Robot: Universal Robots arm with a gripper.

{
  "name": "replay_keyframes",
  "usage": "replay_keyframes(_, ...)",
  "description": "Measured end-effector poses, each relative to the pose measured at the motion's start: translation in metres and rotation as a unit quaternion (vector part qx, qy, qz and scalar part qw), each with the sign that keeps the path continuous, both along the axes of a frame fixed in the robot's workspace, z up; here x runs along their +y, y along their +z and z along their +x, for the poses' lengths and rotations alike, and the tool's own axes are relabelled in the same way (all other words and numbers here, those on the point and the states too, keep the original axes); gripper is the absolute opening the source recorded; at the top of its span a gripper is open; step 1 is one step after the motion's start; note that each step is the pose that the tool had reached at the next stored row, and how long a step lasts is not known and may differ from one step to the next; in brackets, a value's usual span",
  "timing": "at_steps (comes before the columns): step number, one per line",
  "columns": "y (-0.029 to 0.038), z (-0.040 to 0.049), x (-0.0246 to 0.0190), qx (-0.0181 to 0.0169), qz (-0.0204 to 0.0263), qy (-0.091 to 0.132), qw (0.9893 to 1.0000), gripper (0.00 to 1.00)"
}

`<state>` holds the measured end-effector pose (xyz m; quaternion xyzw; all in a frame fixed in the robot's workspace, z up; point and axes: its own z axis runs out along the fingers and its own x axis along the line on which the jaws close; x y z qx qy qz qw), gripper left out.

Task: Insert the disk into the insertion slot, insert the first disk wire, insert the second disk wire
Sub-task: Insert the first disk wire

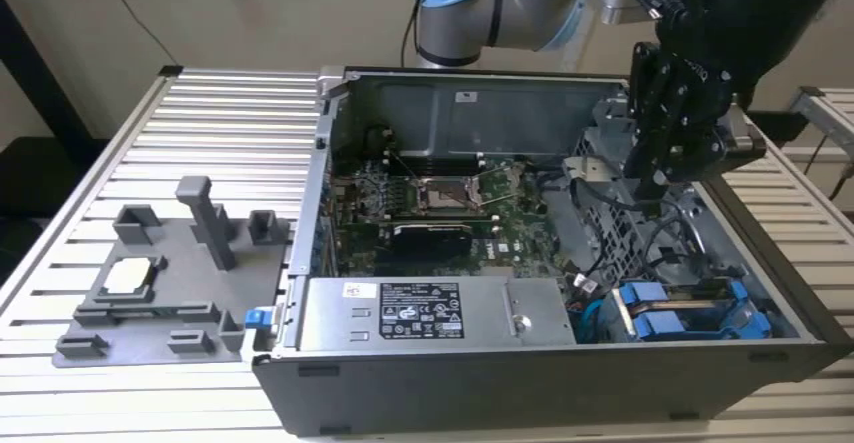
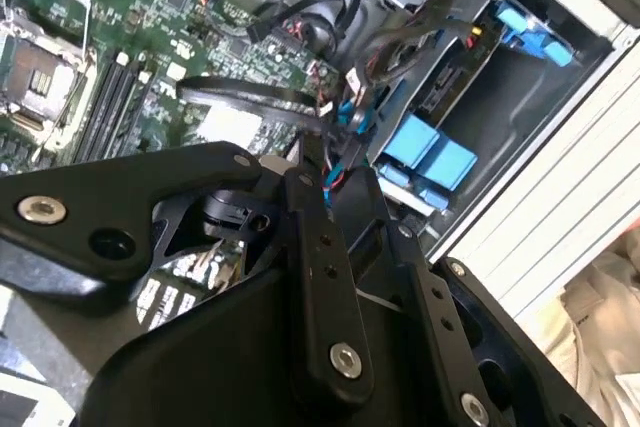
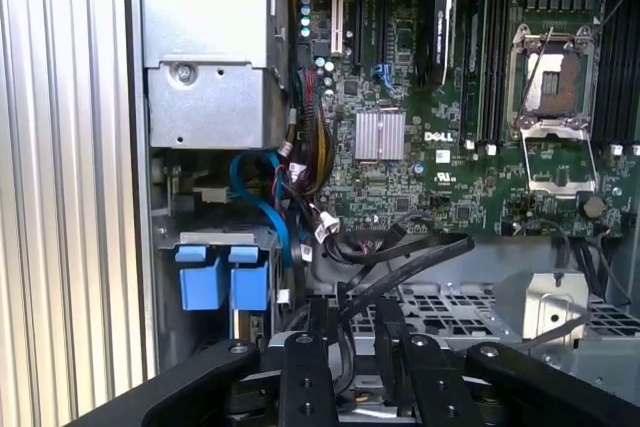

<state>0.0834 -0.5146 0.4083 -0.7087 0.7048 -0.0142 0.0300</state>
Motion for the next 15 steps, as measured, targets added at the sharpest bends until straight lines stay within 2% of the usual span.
replay_keyframes(2, -0.0001, -0.0022, 0.0004, -0.0012, 0.0000, 0.000, 1.0000, 0.33)
replay_keyframes(6, -0.0001, -0.0023, 0.0005, -0.0014, 0.0001, 0.000, 1.0000, 0.33)
replay_keyframes(7, -0.0001, -0.0024, 0.0008, -0.0015, -0.0015, 0.000, 1.0000, 0.33)
replay_keyframes(9, -0.0006, -0.0028, 0.0023, -0.0027, -0.0150, 0.000, 0.9999, 0.33)
replay_keyframes(10, -0.0010, -0.0029, 0.0040, -0.0039, -0.0226, 0.000, 0.9997, 0.33)
replay_keyframes(11, -0.0014, -0.0032, 0.0058, -0.0053, -0.0284, 0.001, 0.9996, 0.33)
replay_keyframes(13, -0.0024, -0.0039, 0.0093, -0.0101, -0.0356, 0.002, 0.9993, 0.33)
replay_keyframes(15, -0.0037, -0.0048, 0.0120, -0.0161, -0.0399, 0.003, 0.9991, 0.33)
